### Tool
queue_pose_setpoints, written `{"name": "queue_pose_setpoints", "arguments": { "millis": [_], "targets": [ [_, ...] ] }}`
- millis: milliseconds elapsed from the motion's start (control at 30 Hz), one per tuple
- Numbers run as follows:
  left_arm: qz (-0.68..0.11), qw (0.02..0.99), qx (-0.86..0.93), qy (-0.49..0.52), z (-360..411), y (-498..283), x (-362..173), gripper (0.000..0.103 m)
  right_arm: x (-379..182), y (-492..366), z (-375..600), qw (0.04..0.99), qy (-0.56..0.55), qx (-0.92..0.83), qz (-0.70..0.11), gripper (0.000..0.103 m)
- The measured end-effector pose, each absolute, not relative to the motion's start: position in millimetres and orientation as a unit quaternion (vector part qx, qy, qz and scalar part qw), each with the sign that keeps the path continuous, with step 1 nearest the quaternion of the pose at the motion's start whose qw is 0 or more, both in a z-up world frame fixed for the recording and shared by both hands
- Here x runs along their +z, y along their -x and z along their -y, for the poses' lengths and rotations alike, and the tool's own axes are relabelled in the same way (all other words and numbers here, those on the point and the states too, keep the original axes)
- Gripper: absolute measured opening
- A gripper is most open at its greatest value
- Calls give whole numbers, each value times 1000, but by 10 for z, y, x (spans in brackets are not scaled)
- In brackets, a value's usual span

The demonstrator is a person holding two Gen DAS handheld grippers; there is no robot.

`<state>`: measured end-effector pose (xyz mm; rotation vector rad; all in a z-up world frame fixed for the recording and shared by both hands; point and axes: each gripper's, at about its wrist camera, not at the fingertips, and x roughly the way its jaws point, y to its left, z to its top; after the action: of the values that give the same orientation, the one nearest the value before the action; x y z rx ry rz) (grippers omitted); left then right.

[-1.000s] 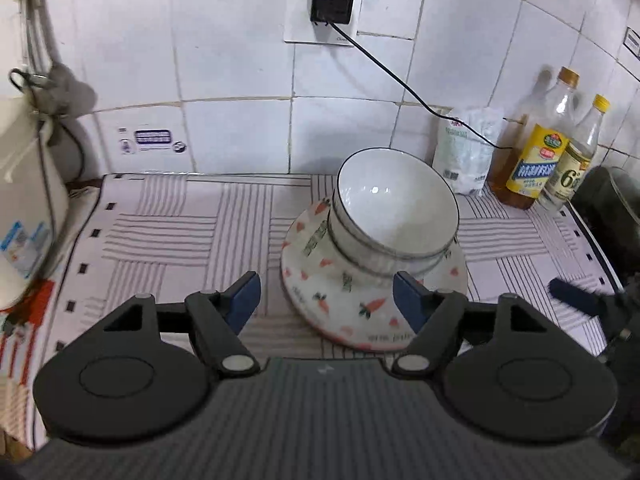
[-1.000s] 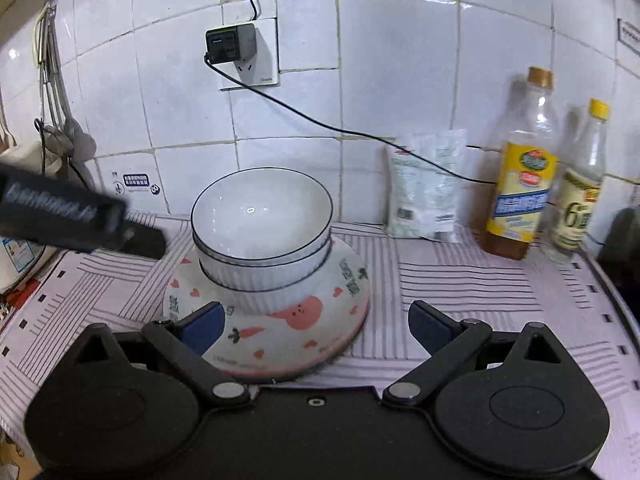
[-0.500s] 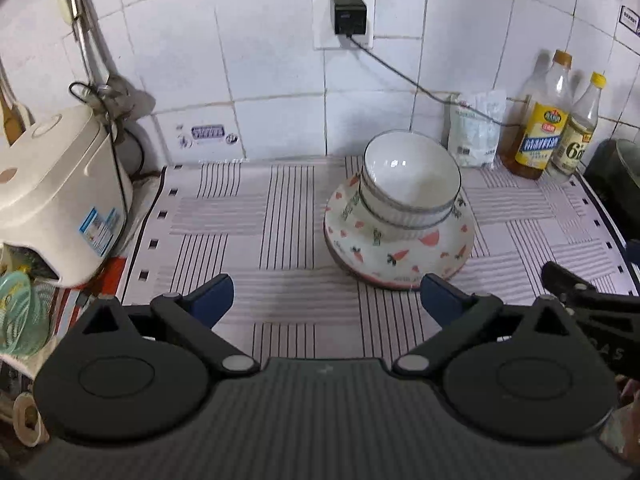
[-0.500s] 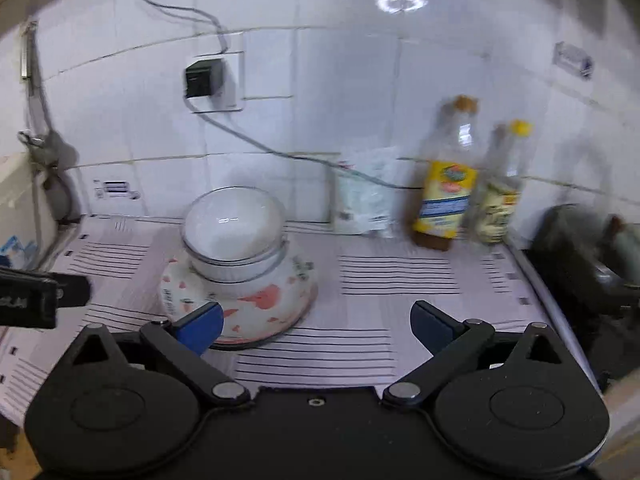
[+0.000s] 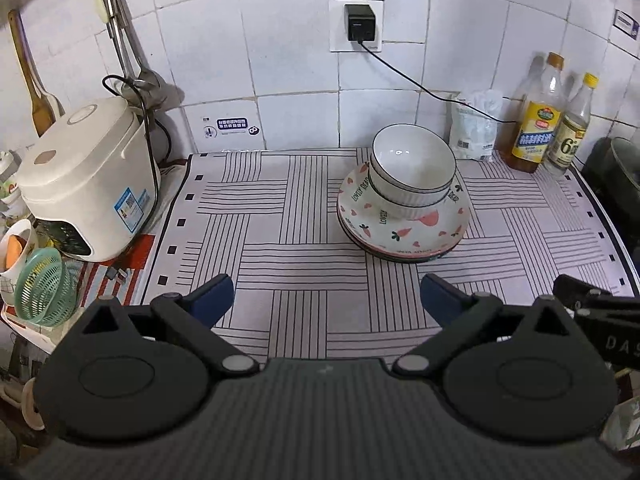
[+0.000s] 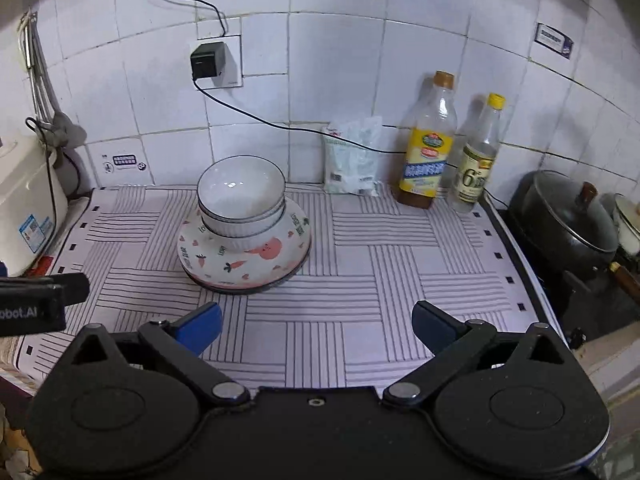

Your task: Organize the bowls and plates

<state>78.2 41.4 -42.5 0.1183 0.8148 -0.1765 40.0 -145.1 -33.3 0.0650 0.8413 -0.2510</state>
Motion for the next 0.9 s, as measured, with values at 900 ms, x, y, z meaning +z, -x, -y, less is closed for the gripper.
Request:
{"name": "queue_pose_setpoints", "arguments": {
  "millis": [900],
  "targets": [
    [-393,912,-73,-95,-354,-440,-389,101,-316,-92,1523,895,-39,-128,-425,103]
  ]
}}
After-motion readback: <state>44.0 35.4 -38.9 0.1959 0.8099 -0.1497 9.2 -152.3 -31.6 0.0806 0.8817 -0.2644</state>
